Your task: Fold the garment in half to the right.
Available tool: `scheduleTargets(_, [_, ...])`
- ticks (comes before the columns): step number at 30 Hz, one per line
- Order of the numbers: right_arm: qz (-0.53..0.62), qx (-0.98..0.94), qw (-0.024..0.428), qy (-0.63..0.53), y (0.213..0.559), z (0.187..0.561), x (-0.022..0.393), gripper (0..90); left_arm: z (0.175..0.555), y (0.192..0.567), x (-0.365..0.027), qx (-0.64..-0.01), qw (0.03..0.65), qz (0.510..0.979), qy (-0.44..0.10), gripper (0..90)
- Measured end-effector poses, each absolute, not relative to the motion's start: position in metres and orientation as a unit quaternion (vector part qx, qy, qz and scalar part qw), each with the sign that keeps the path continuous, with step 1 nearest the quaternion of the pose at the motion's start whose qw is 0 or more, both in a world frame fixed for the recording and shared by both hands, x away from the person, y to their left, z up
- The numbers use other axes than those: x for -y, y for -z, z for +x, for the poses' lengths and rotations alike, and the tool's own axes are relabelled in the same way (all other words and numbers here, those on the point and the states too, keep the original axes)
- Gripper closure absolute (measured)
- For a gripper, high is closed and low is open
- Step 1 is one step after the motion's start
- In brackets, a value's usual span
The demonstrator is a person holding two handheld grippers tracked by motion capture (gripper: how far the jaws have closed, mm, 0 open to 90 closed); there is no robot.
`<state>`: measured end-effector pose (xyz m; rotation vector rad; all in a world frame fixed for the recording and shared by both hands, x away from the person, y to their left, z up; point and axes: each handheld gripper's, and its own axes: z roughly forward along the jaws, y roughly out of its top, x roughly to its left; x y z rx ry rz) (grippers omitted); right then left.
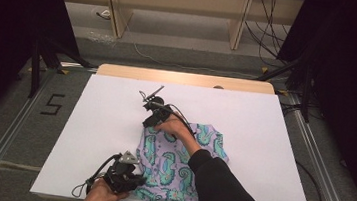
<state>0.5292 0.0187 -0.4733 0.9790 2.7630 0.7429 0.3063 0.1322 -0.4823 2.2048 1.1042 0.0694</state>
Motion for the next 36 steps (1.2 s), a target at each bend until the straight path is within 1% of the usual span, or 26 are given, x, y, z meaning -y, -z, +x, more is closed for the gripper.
scheduleTargets(4, [0.313,-0.915,0.058,-0.249,0.473,0.53,-0.021,54.9,0.306,0.482,-0.132,-0.42,0.33,0.845,-0.027,83.9])
scheduleTargets(12, [0.291,-0.921,0.039,-0.257,0.472,0.53,-0.021,77.7,0.307,0.481,-0.134,-0.417,0.334,0.845,-0.026,84.8])
scheduleTargets(14, [0.284,-0.923,0.048,-0.254,0.472,0.529,-0.022,84.0,0.307,0.48,-0.135,-0.416,0.335,0.845,-0.025,85.1])
scheduleTargets(15, [0.282,-0.924,0.049,-0.254,0.472,0.529,-0.022,85.3,0.307,0.479,-0.136,-0.415,0.336,0.845,-0.026,85.1])
scheduleTargets(19, [0.276,-0.923,0.057,-0.261,0.469,0.529,-0.021,87.1,0.308,0.475,-0.139,-0.416,0.344,0.841,-0.032,85.4])
scheduleTargets(26, [0.277,-0.908,0.076,-0.304,0.443,0.532,-0.015,87.5,0.308,0.461,-0.154,-0.419,0.361,0.832,-0.05,85.6])
scheduleTargets(30, [0.277,-0.899,0.071,-0.331,0.432,0.531,-0.011,87.5,0.305,0.448,-0.156,-0.41,0.374,0.83,-0.058,85.7])
scheduleTargets(32, [0.281,-0.894,0.062,-0.343,0.426,0.53,-0.009,87.4,0.304,0.441,-0.155,-0.406,0.388,0.825,-0.055,85.6])
scheduleTargets(36, [0.27,-0.895,0.06,-0.351,0.418,0.529,0.0,87.4,0.302,0.43,-0.146,-0.389,0.408,0.825,-0.049,85.6])
